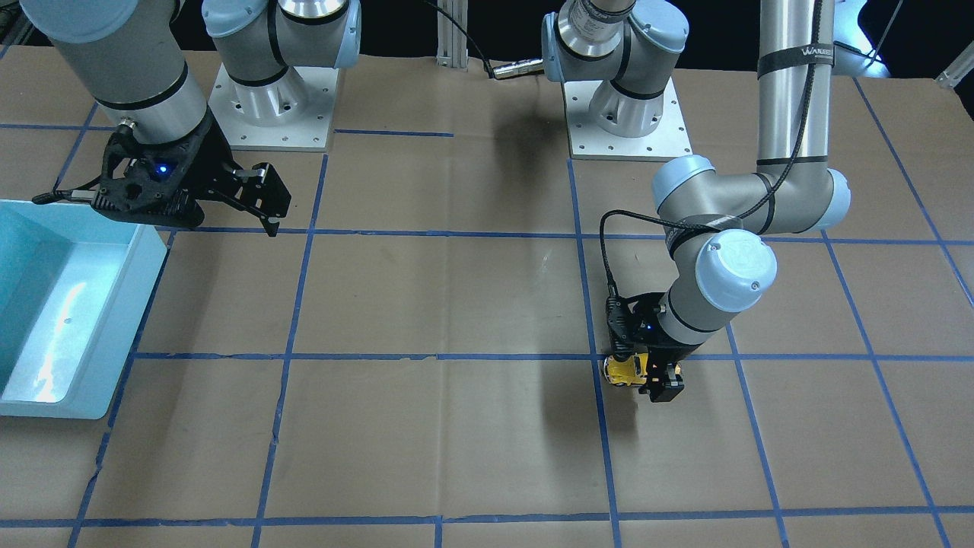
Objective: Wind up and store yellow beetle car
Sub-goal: 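Close the left gripper on the car and press it to the table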
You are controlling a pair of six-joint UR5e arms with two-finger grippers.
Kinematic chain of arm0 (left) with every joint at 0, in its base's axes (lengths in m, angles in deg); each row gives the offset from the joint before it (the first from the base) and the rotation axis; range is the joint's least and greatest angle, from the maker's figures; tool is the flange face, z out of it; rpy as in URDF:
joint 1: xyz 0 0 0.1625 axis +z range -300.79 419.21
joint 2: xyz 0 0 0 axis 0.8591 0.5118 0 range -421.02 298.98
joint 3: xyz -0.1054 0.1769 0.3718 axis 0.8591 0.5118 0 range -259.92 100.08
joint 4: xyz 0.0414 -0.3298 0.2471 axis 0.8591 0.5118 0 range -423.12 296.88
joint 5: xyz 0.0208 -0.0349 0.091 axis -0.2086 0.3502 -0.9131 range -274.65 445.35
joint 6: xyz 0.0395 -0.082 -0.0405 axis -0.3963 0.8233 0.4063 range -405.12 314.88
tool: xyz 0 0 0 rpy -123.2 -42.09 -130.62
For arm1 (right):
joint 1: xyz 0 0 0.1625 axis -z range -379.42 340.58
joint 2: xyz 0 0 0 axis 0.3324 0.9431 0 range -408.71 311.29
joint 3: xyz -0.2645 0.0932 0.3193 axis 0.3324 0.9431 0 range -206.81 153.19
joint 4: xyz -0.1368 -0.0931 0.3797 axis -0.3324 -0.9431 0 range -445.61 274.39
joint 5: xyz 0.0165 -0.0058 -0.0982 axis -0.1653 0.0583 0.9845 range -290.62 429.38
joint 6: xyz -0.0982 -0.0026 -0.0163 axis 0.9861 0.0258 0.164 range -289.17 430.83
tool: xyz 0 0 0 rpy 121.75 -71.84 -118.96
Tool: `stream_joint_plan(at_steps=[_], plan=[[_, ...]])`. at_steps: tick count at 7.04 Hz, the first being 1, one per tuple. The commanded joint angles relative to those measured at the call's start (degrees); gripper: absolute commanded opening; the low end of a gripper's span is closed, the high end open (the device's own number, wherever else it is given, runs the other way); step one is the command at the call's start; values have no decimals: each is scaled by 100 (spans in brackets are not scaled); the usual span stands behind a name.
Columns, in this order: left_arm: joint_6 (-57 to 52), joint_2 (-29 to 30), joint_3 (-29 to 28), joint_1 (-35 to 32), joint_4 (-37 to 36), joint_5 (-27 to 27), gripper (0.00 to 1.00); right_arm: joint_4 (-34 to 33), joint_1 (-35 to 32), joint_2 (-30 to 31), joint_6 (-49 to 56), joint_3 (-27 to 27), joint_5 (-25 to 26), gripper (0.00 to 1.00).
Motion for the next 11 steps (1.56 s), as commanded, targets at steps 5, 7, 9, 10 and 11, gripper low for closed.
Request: stream_joint_plan(at_steps=[5,7,9,10,11], plan=[[280,-10,-7,1,27,-204,27,10,8,0,0,0,17,100],[341,-36,-139,-52,62,-117,26,62,-10,26,9,61,44,100],[394,-168,-96,-123,184,993,25,89,-54,131,-87,140,70,100],[316,-247,-87,-192,237,1052,25,80,-54,149,-88,158,70,100],[263,-317,-78,-262,455,1087,25,71,-62,149,-88,228,70,100]])
